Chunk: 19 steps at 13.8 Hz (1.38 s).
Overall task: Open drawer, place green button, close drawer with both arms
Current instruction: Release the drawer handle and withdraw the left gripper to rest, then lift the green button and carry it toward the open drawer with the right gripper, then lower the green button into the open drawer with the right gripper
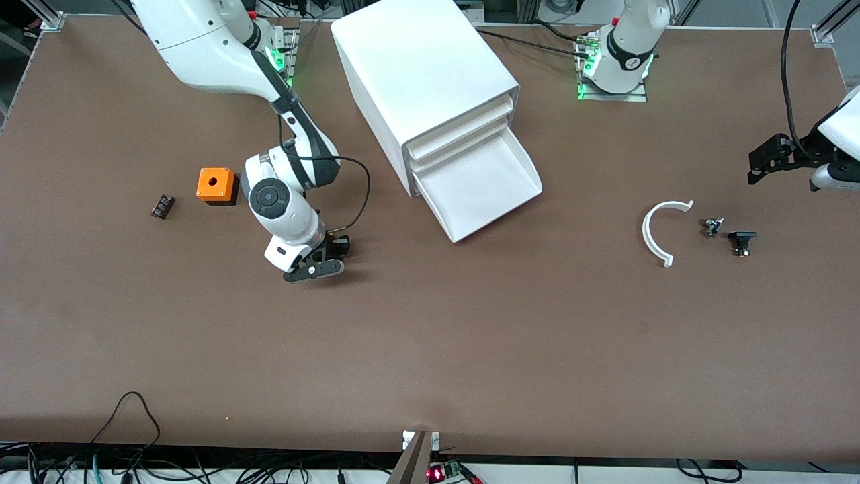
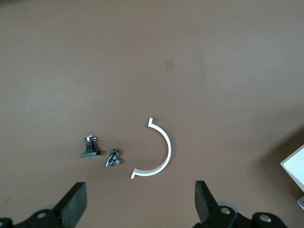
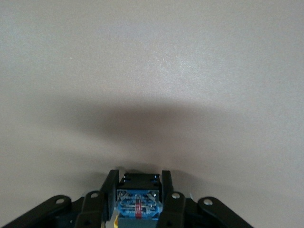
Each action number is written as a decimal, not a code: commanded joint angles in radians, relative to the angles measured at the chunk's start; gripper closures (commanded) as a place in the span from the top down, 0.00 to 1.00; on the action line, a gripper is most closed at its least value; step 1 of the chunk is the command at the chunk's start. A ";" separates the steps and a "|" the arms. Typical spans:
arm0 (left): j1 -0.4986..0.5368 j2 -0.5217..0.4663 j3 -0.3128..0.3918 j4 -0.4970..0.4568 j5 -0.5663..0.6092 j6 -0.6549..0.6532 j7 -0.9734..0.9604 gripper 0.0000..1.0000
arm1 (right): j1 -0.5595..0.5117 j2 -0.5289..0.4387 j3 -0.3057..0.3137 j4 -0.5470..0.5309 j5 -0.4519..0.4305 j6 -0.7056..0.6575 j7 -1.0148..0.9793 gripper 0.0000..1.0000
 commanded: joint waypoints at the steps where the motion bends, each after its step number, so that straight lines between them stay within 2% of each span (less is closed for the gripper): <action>1: -0.012 -0.003 -0.004 0.024 0.032 -0.037 -0.039 1.00 | -0.001 -0.014 0.008 0.035 0.015 -0.064 0.004 0.25; 5: -0.018 -0.003 -0.004 0.024 0.030 -0.037 -0.047 1.00 | -0.001 -0.076 0.009 0.088 0.011 -0.161 -0.007 0.25; 8: -0.018 -0.003 -0.004 0.026 0.030 -0.037 -0.047 1.00 | -0.001 -0.115 0.038 0.185 0.009 -0.268 -0.064 0.25; 13: -0.018 -0.003 -0.006 0.026 0.030 -0.037 -0.047 1.00 | 0.007 -0.121 0.158 0.400 0.009 -0.429 -0.156 0.22; 16: -0.018 -0.003 -0.006 0.026 0.030 -0.037 -0.047 1.00 | 0.007 -0.113 0.212 0.476 0.015 -0.429 -0.339 0.22; 19: -0.018 -0.003 -0.007 0.026 0.030 -0.037 -0.047 1.00 | 0.049 -0.060 0.262 0.556 0.012 -0.416 -0.484 0.22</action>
